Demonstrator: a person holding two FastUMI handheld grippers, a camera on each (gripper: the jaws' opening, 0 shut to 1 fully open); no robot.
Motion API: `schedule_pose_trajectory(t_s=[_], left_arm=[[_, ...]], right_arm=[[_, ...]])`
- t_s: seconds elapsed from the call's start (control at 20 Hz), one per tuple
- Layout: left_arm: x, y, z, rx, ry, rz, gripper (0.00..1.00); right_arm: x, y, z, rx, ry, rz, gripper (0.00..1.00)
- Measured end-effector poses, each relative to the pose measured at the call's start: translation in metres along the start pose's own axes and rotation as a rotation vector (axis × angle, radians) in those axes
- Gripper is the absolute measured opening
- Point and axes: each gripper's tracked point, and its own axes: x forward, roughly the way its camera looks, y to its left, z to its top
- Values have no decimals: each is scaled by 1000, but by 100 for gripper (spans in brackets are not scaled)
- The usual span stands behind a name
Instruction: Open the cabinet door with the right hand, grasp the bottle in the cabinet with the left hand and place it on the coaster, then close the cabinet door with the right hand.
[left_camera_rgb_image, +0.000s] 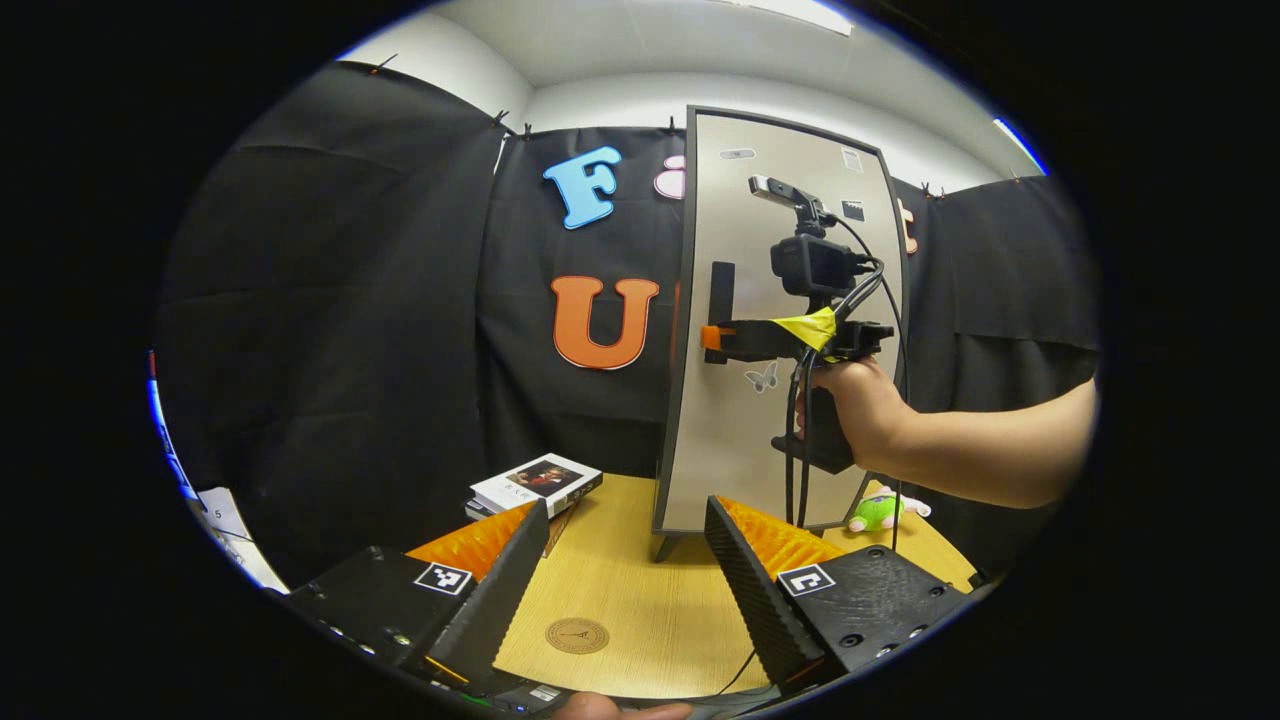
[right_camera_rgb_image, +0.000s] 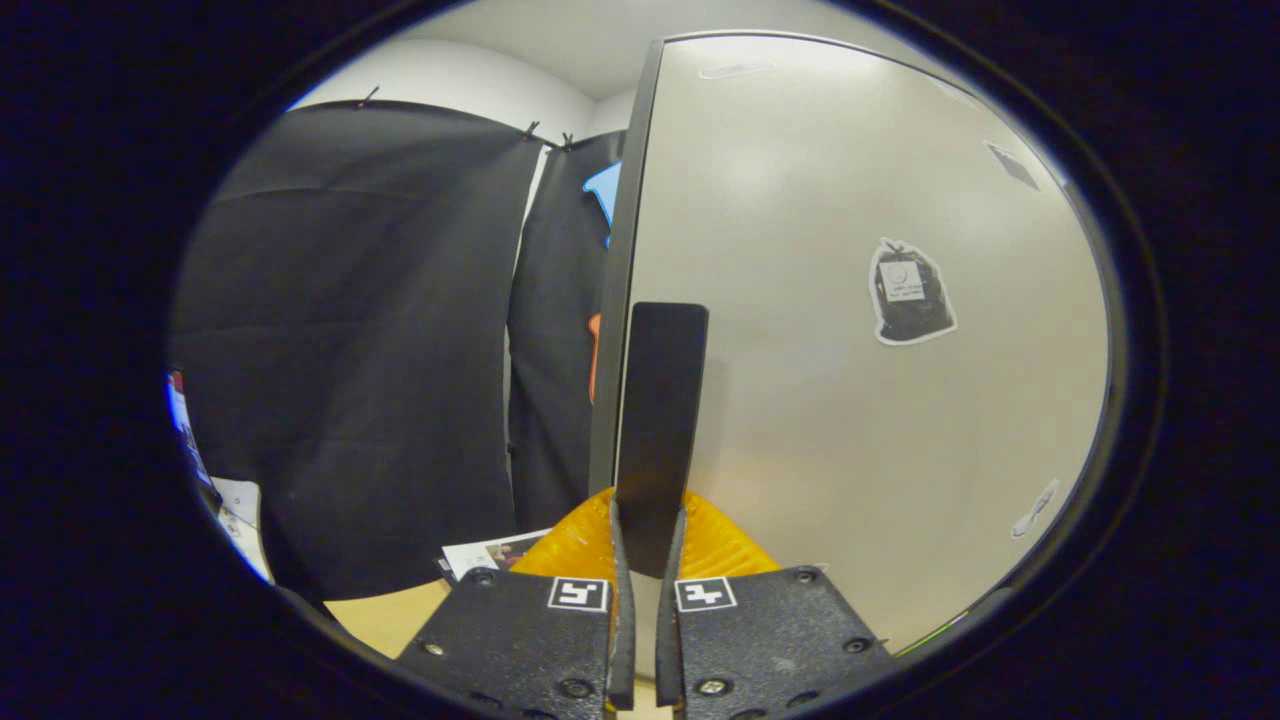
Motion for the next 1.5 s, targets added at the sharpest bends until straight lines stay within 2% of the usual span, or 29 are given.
schedule_pose_trajectory(t_s=[0.35,0.65,0.9,1.05,1.4,1.5], left_arm=[[4,8,-3,-9,5,5,95],[11,11,-10,-29,33,3,95],[20,5,-3,-18,18,-23,95],[25,-1,1,-15,11,-37,95],[27,-24,3,-33,15,-75,95],[28,-34,0,-26,22,-96,95]], right_arm=[[-40,12,-6,27,0,49,10],[-96,19,-11,75,4,96,10],[-139,16,-13,92,9,118,10],[-151,15,-15,127,15,135,10],[-182,8,-17,126,16,155,10],[-188,4,-18,159,24,183,10]])
